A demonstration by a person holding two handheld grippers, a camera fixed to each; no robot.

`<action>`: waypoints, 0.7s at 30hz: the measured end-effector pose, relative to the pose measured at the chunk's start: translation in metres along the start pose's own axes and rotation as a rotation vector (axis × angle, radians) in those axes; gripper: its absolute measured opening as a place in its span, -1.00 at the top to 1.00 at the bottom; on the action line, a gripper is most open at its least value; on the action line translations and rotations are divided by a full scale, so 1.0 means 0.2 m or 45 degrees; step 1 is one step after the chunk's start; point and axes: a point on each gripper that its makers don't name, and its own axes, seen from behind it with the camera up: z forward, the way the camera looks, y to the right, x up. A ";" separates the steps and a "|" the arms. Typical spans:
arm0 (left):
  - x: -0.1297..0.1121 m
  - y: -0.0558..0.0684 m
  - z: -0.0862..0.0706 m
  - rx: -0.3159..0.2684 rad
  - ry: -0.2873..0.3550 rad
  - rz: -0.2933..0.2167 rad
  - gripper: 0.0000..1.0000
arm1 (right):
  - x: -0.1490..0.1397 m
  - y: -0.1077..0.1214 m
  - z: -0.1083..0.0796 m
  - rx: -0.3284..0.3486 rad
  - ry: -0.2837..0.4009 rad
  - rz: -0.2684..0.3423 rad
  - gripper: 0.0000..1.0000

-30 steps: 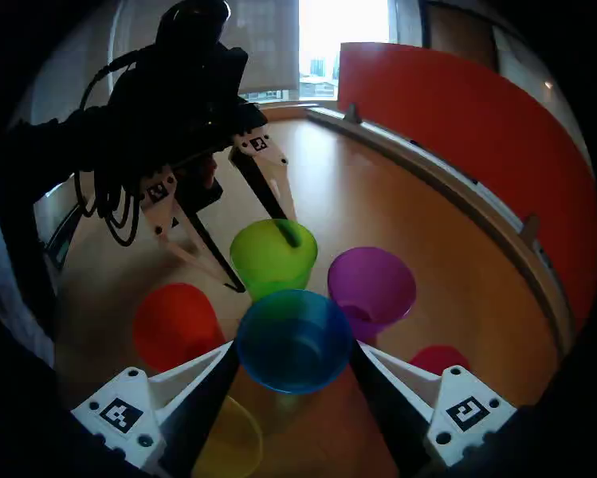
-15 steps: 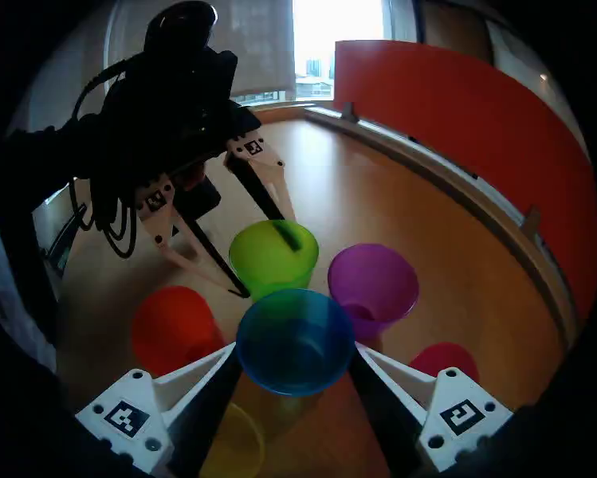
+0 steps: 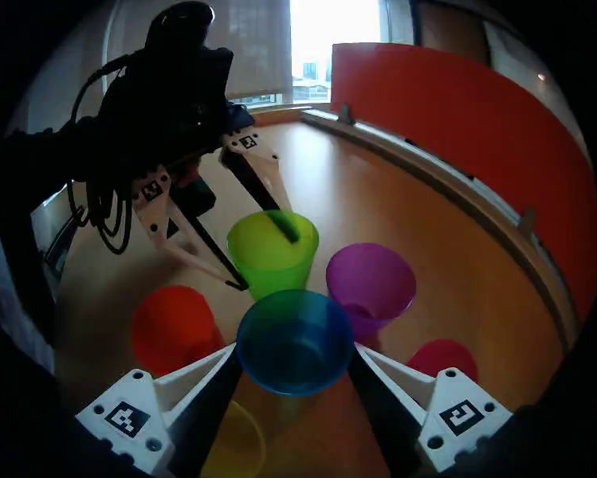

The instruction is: Pour water

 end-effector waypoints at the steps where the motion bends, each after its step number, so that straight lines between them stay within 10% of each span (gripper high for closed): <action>1: 0.00 0.00 -0.01 0.002 0.000 0.001 -0.65 | 0.00 0.00 0.00 -0.002 0.001 0.000 -0.80; 21: 0.11 0.02 -0.15 0.054 0.049 0.018 -0.64 | 0.17 0.00 -0.17 -0.064 0.108 0.015 -0.80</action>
